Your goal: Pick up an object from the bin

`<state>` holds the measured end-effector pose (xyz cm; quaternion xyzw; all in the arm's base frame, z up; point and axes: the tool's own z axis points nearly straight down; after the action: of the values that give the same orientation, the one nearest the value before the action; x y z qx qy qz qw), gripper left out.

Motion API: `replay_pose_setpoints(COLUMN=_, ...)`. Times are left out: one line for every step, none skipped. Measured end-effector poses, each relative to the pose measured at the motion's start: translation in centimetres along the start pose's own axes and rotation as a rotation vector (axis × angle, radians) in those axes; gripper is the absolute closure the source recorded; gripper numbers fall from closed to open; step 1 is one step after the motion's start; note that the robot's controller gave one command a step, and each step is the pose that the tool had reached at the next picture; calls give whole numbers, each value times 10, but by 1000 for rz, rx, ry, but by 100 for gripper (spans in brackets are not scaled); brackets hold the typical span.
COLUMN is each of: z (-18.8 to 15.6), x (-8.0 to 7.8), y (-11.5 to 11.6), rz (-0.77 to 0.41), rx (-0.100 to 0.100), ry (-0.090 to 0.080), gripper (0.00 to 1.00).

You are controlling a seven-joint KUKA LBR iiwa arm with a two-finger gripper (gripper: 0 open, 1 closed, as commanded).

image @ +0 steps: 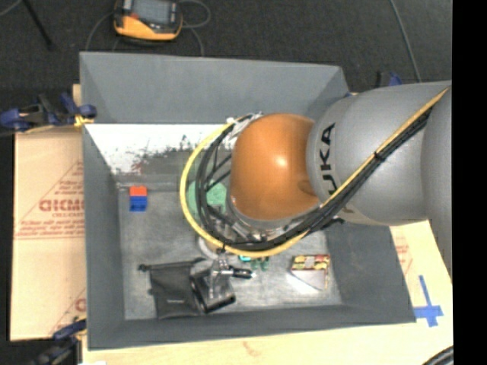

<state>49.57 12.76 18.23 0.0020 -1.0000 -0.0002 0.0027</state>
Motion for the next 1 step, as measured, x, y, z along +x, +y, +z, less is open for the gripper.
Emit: replay_pose_setpoints(z=-4, x=-2, y=-1, rz=4, rx=-1, ry=-8, gripper=0)
